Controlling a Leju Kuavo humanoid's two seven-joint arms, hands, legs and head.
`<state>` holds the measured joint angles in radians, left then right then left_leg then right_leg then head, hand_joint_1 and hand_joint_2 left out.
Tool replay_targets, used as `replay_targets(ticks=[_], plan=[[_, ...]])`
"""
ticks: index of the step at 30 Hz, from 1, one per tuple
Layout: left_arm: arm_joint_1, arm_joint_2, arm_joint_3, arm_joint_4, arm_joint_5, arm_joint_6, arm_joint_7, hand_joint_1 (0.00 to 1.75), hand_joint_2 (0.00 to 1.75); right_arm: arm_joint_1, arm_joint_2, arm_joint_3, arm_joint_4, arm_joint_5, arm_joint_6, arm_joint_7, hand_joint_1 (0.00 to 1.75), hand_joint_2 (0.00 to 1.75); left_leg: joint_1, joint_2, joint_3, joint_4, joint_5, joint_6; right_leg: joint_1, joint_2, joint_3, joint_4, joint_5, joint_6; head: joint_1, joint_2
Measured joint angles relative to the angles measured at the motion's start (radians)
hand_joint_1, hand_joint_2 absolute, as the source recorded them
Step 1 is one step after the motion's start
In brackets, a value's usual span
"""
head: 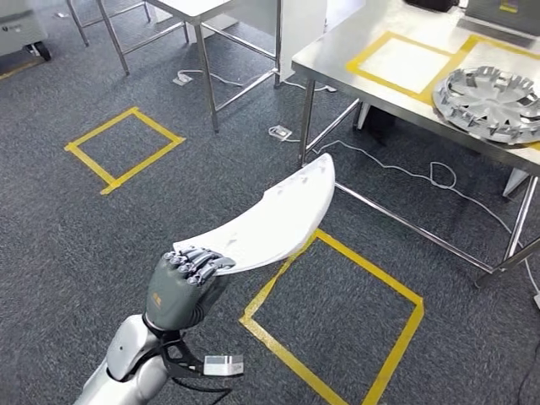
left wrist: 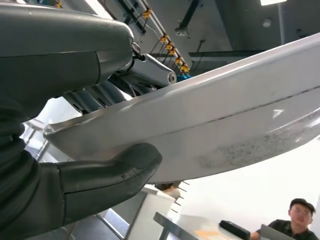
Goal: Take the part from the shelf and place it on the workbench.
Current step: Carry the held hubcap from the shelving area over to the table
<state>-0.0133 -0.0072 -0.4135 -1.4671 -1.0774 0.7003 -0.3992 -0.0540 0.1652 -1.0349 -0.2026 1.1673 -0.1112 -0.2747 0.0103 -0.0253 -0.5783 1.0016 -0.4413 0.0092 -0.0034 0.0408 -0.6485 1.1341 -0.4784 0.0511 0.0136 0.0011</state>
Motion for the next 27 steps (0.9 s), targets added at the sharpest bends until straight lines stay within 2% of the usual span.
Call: replay_targets(ticks=[2,3,4,5,7,8,9,12,13,14,15,16,17,18,19,20,21,23,24,25,27], plan=[[-0.003,0.0,-0.009,0.007,0.0,0.0,0.001,1.75,1.75,-0.002,0.0,-0.001,0.0,0.002,0.004,0.0,0.0,0.0,-0.003,0.011,0.008,0.0,-0.009,0.004,-0.001,-0.025,-0.074,0.127,-0.048,0.004,0.002,0.0],[-0.004,-0.001,-0.014,0.01,0.0,0.0,0.001,1.75,1.75,0.0,0.0,-0.002,0.0,0.002,0.006,-0.001,0.0,0.0,-0.003,0.015,0.013,0.0,-0.015,0.004,-0.002,-0.028,-0.103,0.168,-0.056,0.006,0.002,0.0],[-0.004,-0.001,-0.02,0.014,0.001,0.0,0.002,1.75,1.75,0.002,0.0,-0.003,0.0,0.004,0.009,-0.001,0.0,0.0,-0.003,0.017,0.02,0.0,-0.021,0.002,-0.003,-0.03,-0.115,0.175,-0.046,0.008,0.002,0.0],[-0.005,-0.002,-0.026,0.018,0.001,0.0,0.003,1.75,1.75,0.005,-0.001,-0.003,0.0,0.005,0.011,-0.002,0.0,0.0,-0.003,0.019,0.028,0.0,-0.028,0.0,-0.005,-0.031,-0.107,0.142,-0.017,0.009,0.002,0.0],[-0.009,-0.004,-0.037,0.025,0.001,0.0,0.009,1.75,1.75,0.007,-0.003,-0.004,0.0,0.007,0.014,-0.002,0.0,0.0,-0.003,0.022,0.048,0.0,-0.044,-0.007,-0.008,-0.037,-0.055,0.011,0.058,0.011,0.003,0.0],[-0.012,-0.004,-0.041,0.028,0.002,-0.001,0.013,1.75,1.75,0.006,-0.004,-0.004,0.0,0.008,0.016,-0.002,0.0,0.0,-0.004,0.023,0.056,0.001,-0.052,-0.012,-0.008,-0.041,-0.032,-0.045,0.074,0.008,0.003,0.0],[-0.016,-0.004,-0.045,0.03,0.002,-0.001,0.016,1.75,1.75,0.005,-0.004,-0.004,0.0,0.008,0.017,-0.002,0.0,0.0,-0.004,0.024,0.061,-0.001,-0.059,-0.018,-0.006,-0.043,-0.014,-0.08,0.081,0.002,0.003,0.0],[-0.024,-0.005,-0.053,0.034,0.004,-0.001,0.021,1.75,1.75,0.004,-0.004,-0.005,0.0,0.008,0.02,-0.001,0.0,0.0,-0.002,0.026,0.07,0.007,-0.062,-0.037,0.0,-0.038,0.007,-0.096,0.07,-0.024,0.003,0.0],[-0.027,-0.005,-0.056,0.035,0.006,-0.001,0.023,1.75,1.75,0.005,-0.005,-0.006,0.0,0.008,0.02,0.0,0.0,0.0,-0.001,0.026,0.062,0.032,-0.055,-0.041,-0.001,-0.036,0.017,-0.099,0.066,-0.031,0.002,0.0],[-0.031,-0.006,-0.057,0.035,0.008,-0.001,0.026,1.75,1.75,0.004,-0.006,-0.006,-0.001,0.008,0.02,0.002,0.0,0.0,0.0,0.027,0.04,0.072,-0.049,-0.045,-0.001,-0.033,0.029,-0.1,0.061,-0.038,0.002,0.0],[-0.034,-0.006,-0.058,0.036,0.01,-0.001,0.029,1.75,1.75,0.004,-0.006,-0.007,-0.001,0.008,0.02,0.004,0.0,0.0,0.0,0.027,0.003,0.129,-0.05,-0.048,-0.002,-0.031,0.04,-0.102,0.054,-0.044,0.001,0.0],[-0.036,-0.006,-0.059,0.037,0.012,-0.001,0.032,1.75,1.75,0.003,-0.007,-0.007,-0.001,0.008,0.02,0.006,0.0,0.0,-0.001,0.027,-0.042,0.19,-0.064,-0.05,-0.001,-0.03,0.049,-0.103,0.045,-0.048,0.001,0.0],[-0.037,-0.005,-0.06,0.038,0.013,-0.001,0.033,1.75,1.75,0.003,-0.007,-0.008,-0.002,0.008,0.02,0.007,0.0,0.0,-0.001,0.027,-0.087,0.241,-0.091,-0.051,-0.001,-0.028,0.059,-0.103,0.036,-0.051,0.0,0.0],[-0.037,-0.005,-0.06,0.039,0.014,-0.001,0.034,1.75,1.75,0.004,-0.007,-0.008,-0.002,0.008,0.02,0.009,0.0,0.0,-0.001,0.027,-0.125,0.273,-0.118,-0.052,0.0,-0.025,0.07,-0.103,0.026,-0.053,0.0,0.0],[-0.037,-0.004,-0.06,0.041,0.014,-0.001,0.035,1.75,1.75,0.005,-0.007,-0.008,-0.002,0.008,0.02,0.01,0.0,0.0,-0.001,0.027,-0.148,0.279,-0.133,-0.051,0.0,-0.022,0.083,-0.103,0.015,-0.053,0.0,0.0],[-0.037,-0.004,-0.061,0.042,0.015,-0.001,0.035,1.75,1.75,0.006,-0.007,-0.009,-0.002,0.008,0.02,0.01,0.0,0.0,-0.001,0.027,-0.157,0.257,-0.126,-0.049,0.0,-0.019,0.098,-0.103,0.004,-0.053,-0.001,0.0],[-0.037,-0.004,-0.061,0.043,0.015,-0.001,0.035,1.75,1.75,0.007,-0.007,-0.009,-0.002,0.008,0.021,0.011,0.0,0.0,-0.002,0.027,-0.153,0.212,-0.094,-0.046,0.0,-0.016,0.114,-0.103,-0.008,-0.051,-0.001,0.0],[-0.038,-0.003,-0.062,0.043,0.015,-0.001,0.036,1.75,1.75,0.007,-0.007,-0.009,-0.002,0.009,0.021,0.011,0.0,0.0,-0.005,0.027,-0.129,0.092,0.01,-0.037,0.001,-0.011,0.138,-0.103,-0.032,-0.044,-0.005,0.0],[-0.038,-0.003,-0.063,0.044,0.015,-0.002,0.036,1.75,1.75,0.007,-0.007,-0.009,-0.002,0.009,0.021,0.011,0.0,0.0,-0.007,0.027,-0.119,0.048,0.047,-0.033,0.003,-0.009,0.146,-0.105,-0.045,-0.039,-0.005,0.0],[-0.038,-0.003,-0.065,0.044,0.015,-0.002,0.037,1.75,1.75,0.007,-0.007,-0.01,-0.002,0.009,0.02,0.012,0.0,0.0,-0.008,0.026,-0.112,0.019,0.066,-0.029,0.005,-0.008,0.158,-0.105,-0.053,-0.032,-0.006,0.0],[-0.039,-0.004,-0.068,0.045,0.015,-0.002,0.039,1.75,1.75,0.006,-0.008,-0.01,-0.002,0.009,0.02,0.012,0.0,0.0,-0.008,0.023,-0.096,0.004,0.064,-0.02,0.007,-0.009,0.177,-0.103,-0.06,-0.018,-0.004,0.0]])
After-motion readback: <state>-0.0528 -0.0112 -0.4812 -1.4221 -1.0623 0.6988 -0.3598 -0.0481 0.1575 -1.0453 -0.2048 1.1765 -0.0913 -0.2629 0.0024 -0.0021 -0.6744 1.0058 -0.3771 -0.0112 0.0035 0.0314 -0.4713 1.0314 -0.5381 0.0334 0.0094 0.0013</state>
